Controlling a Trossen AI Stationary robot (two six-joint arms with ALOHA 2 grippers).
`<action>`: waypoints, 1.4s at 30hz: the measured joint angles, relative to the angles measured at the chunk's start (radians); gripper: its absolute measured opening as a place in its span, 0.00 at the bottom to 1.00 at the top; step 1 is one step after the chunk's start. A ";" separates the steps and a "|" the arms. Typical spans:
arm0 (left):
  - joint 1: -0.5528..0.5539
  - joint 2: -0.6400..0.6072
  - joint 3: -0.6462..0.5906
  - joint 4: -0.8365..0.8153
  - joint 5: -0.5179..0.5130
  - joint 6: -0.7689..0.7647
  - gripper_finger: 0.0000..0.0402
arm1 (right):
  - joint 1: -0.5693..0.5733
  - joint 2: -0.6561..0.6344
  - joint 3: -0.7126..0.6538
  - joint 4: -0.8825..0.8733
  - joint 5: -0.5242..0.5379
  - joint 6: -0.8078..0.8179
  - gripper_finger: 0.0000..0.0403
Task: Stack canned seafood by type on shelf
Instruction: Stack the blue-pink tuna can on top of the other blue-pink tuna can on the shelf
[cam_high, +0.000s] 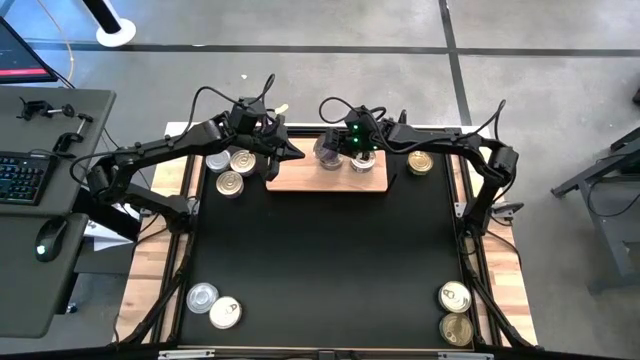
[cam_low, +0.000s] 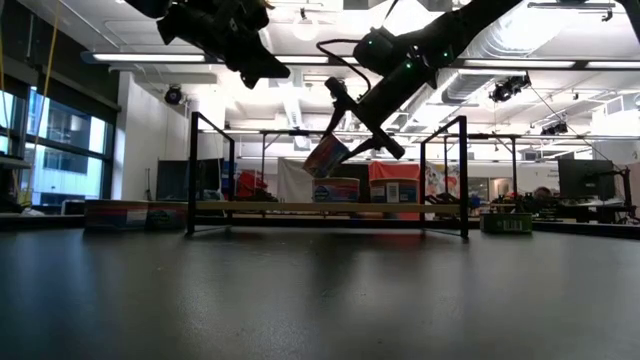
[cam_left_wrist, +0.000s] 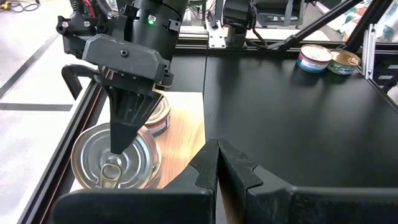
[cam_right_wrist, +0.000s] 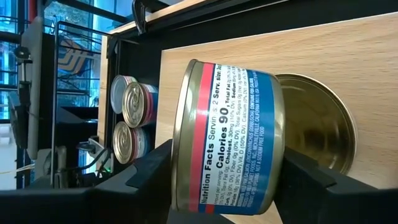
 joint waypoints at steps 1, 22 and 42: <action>0.000 0.000 0.000 -0.001 0.000 0.000 0.00 | 0.000 0.000 0.000 0.000 -0.006 -0.013 0.54; 0.000 0.000 0.000 -0.014 0.000 0.002 0.00 | 0.001 -0.003 0.000 -0.085 0.015 -0.041 0.79; 0.000 0.000 0.000 -0.025 0.000 0.002 0.00 | -0.006 -0.045 0.000 -0.126 0.049 -0.090 0.86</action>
